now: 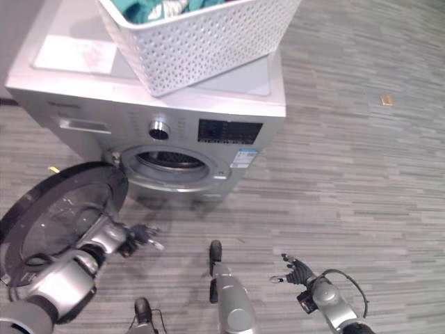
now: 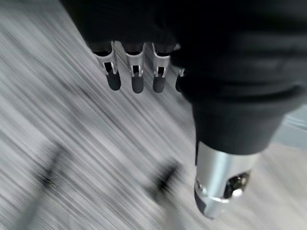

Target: Grab the laundry basket,head to the washer,open it,put in the laundry and shut it.

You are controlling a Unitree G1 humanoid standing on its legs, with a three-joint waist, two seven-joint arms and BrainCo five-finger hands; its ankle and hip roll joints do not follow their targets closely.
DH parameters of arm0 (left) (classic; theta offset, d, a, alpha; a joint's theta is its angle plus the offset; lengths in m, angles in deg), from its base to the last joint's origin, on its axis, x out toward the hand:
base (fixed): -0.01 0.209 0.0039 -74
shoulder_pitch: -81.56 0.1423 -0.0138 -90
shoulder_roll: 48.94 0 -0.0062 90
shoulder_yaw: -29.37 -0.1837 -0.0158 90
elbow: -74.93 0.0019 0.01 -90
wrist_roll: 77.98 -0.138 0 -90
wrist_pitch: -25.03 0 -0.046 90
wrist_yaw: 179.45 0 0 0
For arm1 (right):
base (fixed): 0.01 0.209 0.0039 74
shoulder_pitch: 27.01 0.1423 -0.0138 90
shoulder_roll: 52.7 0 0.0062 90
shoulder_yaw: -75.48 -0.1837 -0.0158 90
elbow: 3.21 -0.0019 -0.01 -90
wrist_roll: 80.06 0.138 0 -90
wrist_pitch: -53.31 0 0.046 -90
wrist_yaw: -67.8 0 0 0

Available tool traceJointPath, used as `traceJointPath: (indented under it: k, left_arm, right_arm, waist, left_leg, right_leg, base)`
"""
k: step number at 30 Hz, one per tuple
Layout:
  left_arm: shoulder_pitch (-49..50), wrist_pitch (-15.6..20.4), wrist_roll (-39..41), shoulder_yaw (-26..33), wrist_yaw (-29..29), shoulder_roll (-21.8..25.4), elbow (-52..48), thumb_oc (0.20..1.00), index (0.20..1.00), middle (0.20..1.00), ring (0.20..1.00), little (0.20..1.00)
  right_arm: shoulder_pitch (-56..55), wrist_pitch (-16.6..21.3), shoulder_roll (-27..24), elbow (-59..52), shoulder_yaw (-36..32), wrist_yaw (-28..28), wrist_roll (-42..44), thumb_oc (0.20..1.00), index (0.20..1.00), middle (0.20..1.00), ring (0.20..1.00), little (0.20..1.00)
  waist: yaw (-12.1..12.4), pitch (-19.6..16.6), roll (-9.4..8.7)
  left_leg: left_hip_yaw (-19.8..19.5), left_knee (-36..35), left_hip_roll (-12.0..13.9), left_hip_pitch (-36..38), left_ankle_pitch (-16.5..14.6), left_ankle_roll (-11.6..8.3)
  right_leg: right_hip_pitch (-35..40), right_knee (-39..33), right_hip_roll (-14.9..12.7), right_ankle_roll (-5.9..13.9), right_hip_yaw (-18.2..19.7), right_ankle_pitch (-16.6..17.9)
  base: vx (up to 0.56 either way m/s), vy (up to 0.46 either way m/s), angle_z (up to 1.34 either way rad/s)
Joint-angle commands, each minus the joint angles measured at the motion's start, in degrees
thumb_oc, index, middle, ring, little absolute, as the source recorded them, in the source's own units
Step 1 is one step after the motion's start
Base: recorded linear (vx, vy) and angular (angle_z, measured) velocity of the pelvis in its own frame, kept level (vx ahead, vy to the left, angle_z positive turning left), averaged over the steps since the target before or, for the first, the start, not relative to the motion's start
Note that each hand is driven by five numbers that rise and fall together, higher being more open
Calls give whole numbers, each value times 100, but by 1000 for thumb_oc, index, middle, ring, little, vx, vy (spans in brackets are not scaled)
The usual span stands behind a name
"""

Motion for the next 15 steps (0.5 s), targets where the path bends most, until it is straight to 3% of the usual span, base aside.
traceJointPath:
  k: [1,3,8,11,15]
  left_arm:
    - [-521,-115,-682,152,408,769,15,1000,1000,1000,1000,1000]
    - [-664,-193,-866,262,453,1250,203,1000,1000,1000,1000,1000]
    - [-782,-226,-889,430,563,1754,263,1000,1000,1000,1000,1000]
    - [-759,-237,-876,546,644,2005,184,1000,1000,1000,1000,1000]
    - [-676,-241,-765,638,705,1976,52,1000,1000,1000,1000,1000]
  right_arm:
    - [103,176,-50,-340,-287,45,133,1000,1000,1000,1000,1000]
    - [-34,174,-122,-654,-335,84,83,1000,1000,1000,1000,1000]
    - [-151,185,-231,-741,-300,131,16,1000,1000,1000,1000,1000]
    - [-214,181,-345,-764,-301,191,-27,1000,1000,1000,1000,1000]
    - [-226,180,-457,-753,-315,205,-44,1000,1000,1000,1000,1000]
  waist:
    - [83,213,-307]
    - [96,281,-385]
    - [165,367,-468]
    - [261,411,-510]
    - [340,464,-509]
  left_leg:
    - [-350,840,-4,-693,-259,301]
    - [-413,901,48,-856,-241,273]
    - [-474,946,98,-970,-221,242]
    - [-512,1010,125,-985,-239,224]
    - [-552,1090,136,-975,-281,203]
  right_leg:
    - [158,653,-701,826,212,-795]
    - [140,583,-670,805,151,-758]
    - [192,451,-635,788,80,-709]
    - [306,347,-588,768,57,-686]
    - [461,267,-567,747,19,-694]
  base:
    - [-52,-83,5]
    - [-52,-82,17]
    - [-26,-61,8]
    - [-10,-51,6]
    - [-6,-39,5]
